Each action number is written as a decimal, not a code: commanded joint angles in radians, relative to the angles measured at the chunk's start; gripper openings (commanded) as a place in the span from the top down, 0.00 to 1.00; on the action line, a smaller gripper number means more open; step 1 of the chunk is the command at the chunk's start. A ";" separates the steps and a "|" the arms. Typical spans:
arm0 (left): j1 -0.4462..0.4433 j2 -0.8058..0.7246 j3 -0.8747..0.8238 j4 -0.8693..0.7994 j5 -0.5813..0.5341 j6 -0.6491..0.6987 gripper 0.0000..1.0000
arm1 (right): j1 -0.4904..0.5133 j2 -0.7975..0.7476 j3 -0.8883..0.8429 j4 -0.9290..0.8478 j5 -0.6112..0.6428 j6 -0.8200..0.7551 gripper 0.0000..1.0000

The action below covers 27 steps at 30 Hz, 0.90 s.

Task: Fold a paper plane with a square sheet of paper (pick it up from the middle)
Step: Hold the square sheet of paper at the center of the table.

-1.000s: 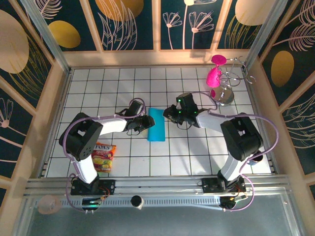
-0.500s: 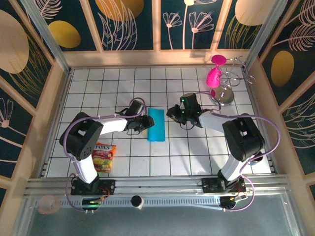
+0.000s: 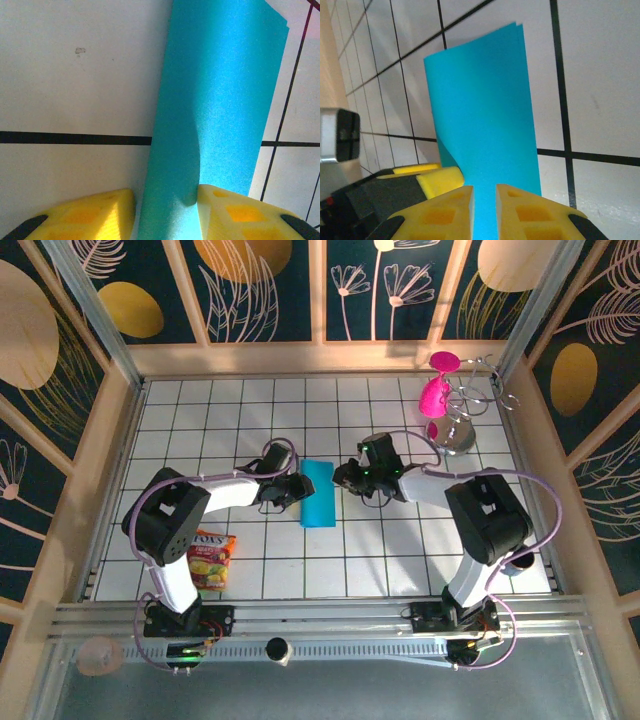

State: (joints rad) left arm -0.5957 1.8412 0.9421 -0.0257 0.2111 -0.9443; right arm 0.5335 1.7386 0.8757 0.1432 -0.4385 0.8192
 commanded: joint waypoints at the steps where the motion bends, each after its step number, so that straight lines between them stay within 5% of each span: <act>1: -0.019 0.205 -0.047 0.031 -0.072 0.004 0.59 | 0.030 0.041 0.032 0.017 -0.035 -0.036 0.81; 27: -0.019 0.235 -0.028 -0.005 -0.081 0.064 0.60 | 0.059 0.107 0.063 -0.027 -0.043 -0.063 0.87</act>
State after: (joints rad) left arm -0.5964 1.8542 0.9688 -0.0677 0.2070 -0.9283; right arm 0.5907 1.8603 0.9291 0.1196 -0.4801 0.7708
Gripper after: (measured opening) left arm 0.396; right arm 0.136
